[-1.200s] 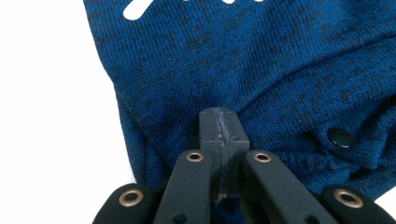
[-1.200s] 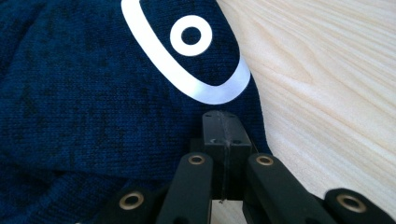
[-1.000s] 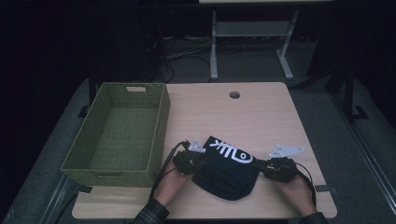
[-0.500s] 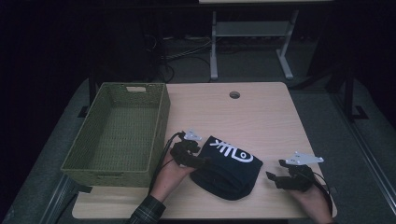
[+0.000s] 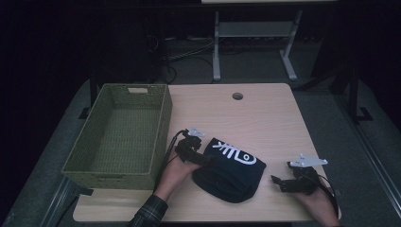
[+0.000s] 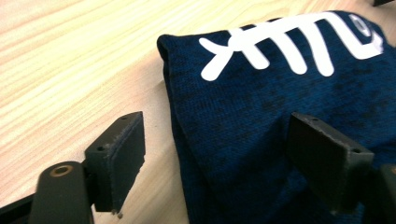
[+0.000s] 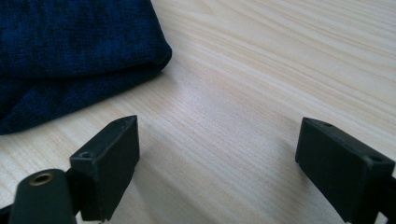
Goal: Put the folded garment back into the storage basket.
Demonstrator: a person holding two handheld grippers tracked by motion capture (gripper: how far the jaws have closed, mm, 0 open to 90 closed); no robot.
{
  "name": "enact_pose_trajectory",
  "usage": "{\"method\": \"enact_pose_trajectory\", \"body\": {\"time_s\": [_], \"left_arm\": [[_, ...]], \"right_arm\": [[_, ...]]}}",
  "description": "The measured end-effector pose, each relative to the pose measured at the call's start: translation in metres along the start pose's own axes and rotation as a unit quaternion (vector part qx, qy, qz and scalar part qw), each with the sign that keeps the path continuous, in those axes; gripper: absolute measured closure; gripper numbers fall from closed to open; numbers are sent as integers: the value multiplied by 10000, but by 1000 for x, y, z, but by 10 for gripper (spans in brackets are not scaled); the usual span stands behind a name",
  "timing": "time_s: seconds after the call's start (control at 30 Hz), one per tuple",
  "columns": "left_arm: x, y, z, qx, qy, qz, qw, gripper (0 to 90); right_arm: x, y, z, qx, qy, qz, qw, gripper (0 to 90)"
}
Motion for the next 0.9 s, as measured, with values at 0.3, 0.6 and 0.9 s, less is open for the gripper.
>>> {"method": "enact_pose_trajectory", "body": {"time_s": [0.3,0.6,0.9], "left_arm": [[0,14,9,103,74,27,9999,179],[-3,19,13,173,60,70,9998,186],[-7,17,12,273,56,280,9992,354]], "right_arm": [[0,0,0,-1,-11,-6,10000,127],[0,0,0,1,-16,-6,10000,127],[0,0,0,1,-15,-6,10000,127]]}}
Point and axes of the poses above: each handheld gripper's, and its own axes: y roughly forward along the jaws, z roughly out of its underside, x roughly to its left, the point moved 7 cm from there along y, roughly forward along the jaws, and after that the axes turned 2 degrees about y, right-handed, at the moved point
